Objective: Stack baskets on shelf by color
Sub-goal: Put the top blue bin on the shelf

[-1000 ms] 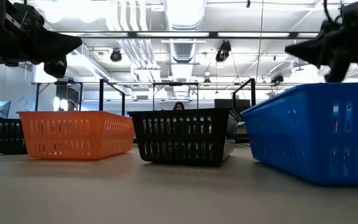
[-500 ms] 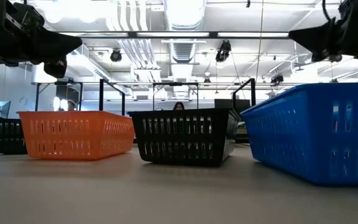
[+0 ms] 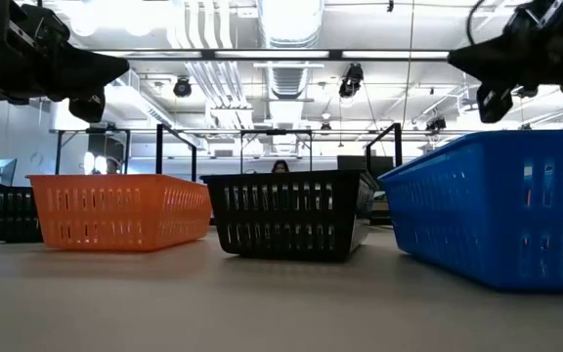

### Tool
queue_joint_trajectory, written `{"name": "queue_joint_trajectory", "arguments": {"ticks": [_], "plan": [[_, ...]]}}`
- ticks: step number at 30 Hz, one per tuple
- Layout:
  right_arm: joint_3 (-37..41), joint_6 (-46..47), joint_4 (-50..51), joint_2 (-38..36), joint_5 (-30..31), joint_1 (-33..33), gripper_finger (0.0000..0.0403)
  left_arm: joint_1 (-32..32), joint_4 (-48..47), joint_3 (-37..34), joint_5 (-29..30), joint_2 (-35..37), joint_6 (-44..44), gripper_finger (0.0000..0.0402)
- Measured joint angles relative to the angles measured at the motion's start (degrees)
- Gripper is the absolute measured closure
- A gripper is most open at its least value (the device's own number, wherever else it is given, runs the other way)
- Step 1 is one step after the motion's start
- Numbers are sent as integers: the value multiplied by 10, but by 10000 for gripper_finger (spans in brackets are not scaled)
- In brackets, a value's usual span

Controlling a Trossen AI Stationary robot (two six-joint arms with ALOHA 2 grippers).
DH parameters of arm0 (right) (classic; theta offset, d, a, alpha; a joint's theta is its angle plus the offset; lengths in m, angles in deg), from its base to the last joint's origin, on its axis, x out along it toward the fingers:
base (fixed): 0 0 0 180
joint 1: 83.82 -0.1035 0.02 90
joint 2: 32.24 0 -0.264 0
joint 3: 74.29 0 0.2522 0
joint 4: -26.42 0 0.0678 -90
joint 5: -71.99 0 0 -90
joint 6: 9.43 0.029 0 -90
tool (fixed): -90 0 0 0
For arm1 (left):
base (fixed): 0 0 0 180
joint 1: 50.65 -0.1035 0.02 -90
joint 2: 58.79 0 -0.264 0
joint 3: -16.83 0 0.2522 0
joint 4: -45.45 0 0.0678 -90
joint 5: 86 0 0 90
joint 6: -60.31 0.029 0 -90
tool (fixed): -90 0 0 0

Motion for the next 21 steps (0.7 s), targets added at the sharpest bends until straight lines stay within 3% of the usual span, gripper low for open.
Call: {"name": "queue_joint_trajectory", "arguments": {"ticks": [4, 8, 14, 21], "plan": [[-73, 20, 74, 97, 56, -47, 394, 0, 0, 0, 0, 0, 0, 402], [-194, 103, 299, 190, 102, -60, 394, 0, 0, 0, 0, 0, 0, 402], [-354, 221, 598, 333, 98, -60, 382, 0, -2, 0, 4, 0, -1, 402], [-465, 246, 663, 475, 55, -60, 288, 0, 0, 0, 11, -2, -1, 402]]}}
